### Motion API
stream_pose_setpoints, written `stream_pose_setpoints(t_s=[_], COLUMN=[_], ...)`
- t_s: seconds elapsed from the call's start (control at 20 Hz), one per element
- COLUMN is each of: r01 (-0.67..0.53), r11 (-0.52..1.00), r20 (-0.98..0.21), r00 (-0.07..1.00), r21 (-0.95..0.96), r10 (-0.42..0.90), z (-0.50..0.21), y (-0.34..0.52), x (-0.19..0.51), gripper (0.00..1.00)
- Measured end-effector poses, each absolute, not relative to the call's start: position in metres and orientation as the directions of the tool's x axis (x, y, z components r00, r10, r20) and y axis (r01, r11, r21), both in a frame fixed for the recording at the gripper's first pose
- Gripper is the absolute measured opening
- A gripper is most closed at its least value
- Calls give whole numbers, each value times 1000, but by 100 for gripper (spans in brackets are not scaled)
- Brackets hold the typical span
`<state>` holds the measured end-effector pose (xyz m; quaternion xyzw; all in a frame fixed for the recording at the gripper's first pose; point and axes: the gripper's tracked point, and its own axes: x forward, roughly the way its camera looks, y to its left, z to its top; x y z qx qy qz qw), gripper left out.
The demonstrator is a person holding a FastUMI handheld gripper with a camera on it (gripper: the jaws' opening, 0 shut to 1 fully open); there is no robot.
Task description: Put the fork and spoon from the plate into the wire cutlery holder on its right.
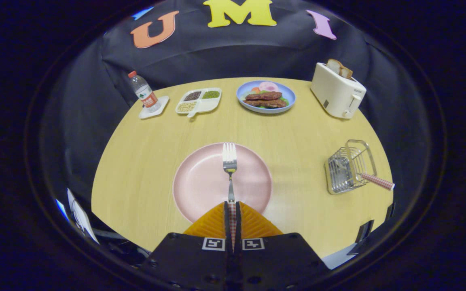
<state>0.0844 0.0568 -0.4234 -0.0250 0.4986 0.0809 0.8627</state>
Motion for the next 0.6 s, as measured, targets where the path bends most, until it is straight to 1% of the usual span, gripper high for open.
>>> stream_pose_setpoints(t_s=[0.15,0.6], r01=[-148,-65], r11=[987,996], r20=[-861,-866], r00=[494,493], r21=[58,62], r10=[125,86], z=[-408,-381], y=[24,-77], x=[87,85], gripper=[1,1])
